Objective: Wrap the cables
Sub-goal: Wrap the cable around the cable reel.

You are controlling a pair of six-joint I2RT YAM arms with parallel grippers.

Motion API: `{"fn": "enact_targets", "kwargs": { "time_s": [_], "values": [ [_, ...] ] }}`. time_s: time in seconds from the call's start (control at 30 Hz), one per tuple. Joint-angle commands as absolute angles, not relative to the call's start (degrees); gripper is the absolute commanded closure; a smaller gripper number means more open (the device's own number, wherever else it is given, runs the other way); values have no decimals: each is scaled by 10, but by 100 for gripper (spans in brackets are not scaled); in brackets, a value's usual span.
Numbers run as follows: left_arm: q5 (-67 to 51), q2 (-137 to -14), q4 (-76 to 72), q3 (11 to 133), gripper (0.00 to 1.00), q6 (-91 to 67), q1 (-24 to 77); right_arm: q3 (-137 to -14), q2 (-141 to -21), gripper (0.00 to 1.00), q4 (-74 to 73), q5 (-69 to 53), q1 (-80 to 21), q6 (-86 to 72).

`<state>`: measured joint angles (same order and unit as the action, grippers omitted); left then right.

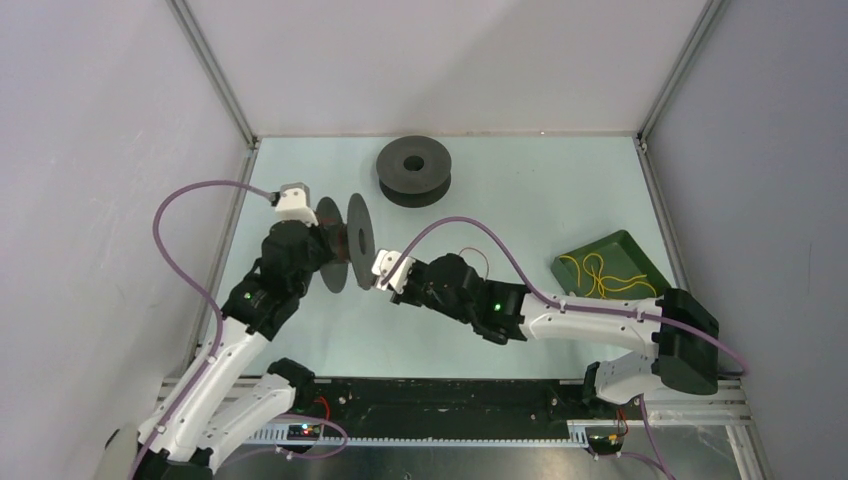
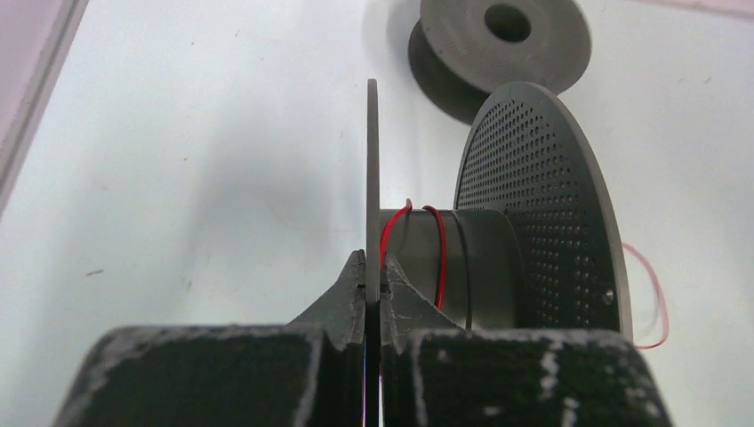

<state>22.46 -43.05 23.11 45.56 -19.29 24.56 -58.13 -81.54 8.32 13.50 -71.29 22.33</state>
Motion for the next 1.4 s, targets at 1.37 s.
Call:
{"fn": "enact_targets", "kwargs": {
  "time_s": [1.37],
  "values": [
    [-68, -431, 436, 606, 100, 104, 322, -681, -822, 94, -25, -247, -407, 163]
  ]
}}
